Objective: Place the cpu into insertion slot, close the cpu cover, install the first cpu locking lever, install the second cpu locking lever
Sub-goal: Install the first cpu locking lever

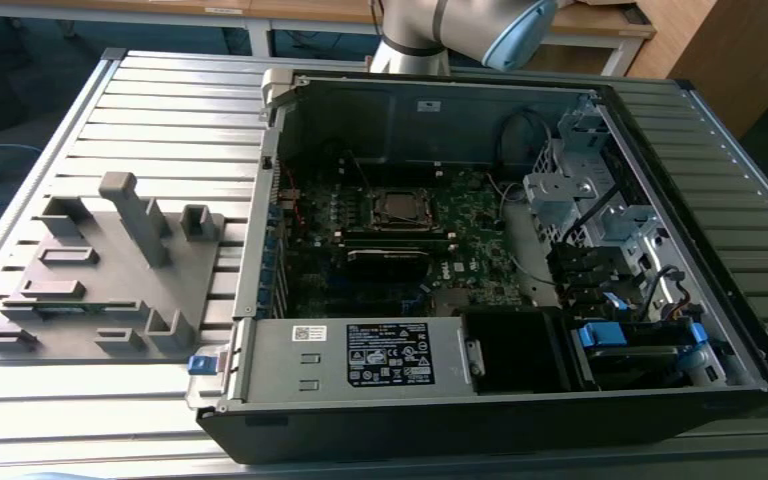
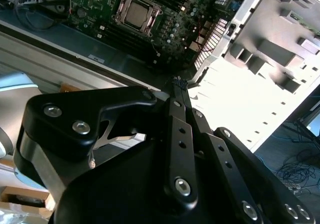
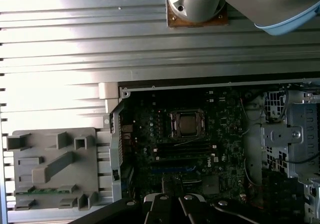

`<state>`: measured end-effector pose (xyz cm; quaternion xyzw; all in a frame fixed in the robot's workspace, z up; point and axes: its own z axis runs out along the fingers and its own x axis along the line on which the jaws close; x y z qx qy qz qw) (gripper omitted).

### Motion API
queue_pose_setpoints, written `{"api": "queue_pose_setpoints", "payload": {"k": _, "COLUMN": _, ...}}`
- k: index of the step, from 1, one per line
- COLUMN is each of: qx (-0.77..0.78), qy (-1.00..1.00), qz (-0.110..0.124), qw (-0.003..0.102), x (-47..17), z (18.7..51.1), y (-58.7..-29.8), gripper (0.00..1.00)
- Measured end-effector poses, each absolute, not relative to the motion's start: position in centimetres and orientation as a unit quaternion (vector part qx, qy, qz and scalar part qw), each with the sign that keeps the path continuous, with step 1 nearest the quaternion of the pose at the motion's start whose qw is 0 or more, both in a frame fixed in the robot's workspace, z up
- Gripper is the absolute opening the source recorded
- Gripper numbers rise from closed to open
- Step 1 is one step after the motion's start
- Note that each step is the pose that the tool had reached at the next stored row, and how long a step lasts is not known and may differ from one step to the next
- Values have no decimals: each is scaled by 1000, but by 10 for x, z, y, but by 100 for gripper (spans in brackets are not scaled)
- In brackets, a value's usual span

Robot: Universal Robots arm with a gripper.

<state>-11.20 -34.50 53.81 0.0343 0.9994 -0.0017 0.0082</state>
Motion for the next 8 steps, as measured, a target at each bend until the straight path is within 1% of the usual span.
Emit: {"api": "queue_pose_setpoints", "payload": {"k": 8, "qx": 34, "qy": 999, "qz": -2, "qw": 8, "x": -112, "z": 536, "y": -345, "gripper": 10}}
